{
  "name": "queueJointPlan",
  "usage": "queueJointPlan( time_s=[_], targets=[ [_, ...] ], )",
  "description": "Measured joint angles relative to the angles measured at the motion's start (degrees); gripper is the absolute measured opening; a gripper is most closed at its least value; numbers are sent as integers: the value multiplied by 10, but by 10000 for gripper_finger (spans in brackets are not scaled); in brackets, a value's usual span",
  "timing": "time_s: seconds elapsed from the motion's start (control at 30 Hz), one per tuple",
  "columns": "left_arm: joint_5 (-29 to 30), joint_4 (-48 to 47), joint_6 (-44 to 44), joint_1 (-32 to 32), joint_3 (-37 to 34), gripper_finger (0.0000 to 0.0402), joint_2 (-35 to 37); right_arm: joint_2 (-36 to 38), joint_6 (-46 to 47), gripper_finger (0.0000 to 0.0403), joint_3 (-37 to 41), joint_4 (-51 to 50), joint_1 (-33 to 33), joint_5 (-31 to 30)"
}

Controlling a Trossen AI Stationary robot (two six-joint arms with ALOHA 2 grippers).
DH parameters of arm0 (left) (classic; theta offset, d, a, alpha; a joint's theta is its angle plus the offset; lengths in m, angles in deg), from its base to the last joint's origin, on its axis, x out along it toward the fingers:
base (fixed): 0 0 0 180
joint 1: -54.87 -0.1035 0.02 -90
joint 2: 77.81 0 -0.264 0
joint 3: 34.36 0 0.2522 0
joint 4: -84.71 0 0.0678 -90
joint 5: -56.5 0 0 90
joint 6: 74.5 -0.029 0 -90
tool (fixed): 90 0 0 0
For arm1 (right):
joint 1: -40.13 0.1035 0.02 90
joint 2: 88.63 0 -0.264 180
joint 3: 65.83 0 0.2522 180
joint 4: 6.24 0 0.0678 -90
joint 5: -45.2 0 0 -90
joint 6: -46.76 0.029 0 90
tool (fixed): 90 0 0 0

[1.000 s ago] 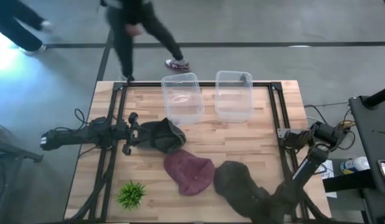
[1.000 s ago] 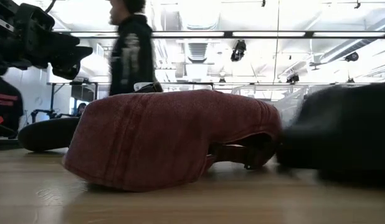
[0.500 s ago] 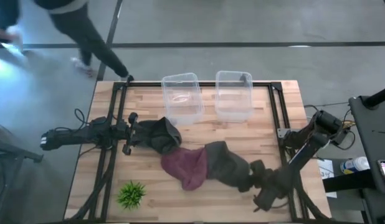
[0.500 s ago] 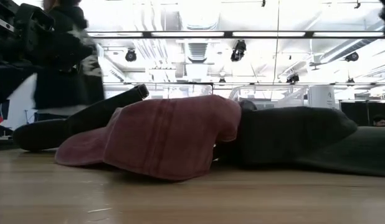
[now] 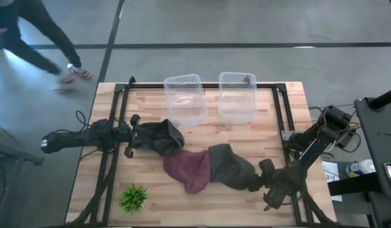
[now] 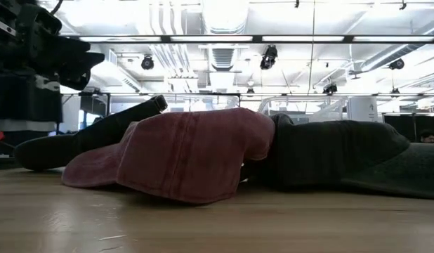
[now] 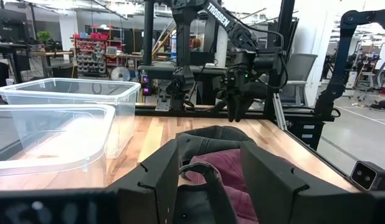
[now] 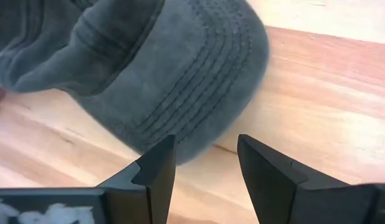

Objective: Pick & Place hat
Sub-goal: Put the right black cap into the right transparent bin

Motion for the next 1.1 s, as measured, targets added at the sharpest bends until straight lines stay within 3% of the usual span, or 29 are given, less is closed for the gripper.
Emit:
queueJointPlan(
  time_s=[0.27, 0.7, 0.97, 1.1],
  targets=[
    [0, 0, 0, 0, 0, 165, 0, -9, -3, 169, 61, 125, 2, -11],
    [0, 0, 0, 0, 0, 165, 0, -19, -58, 169, 111, 212, -6, -248],
    [0, 0, 0, 0, 0, 165, -1, -37, -97, 167, 124, 243, -56, -269],
    [0, 0, 0, 0, 0, 165, -1, -38, -151, 135, 143, 316, -70, -308]
  ],
)
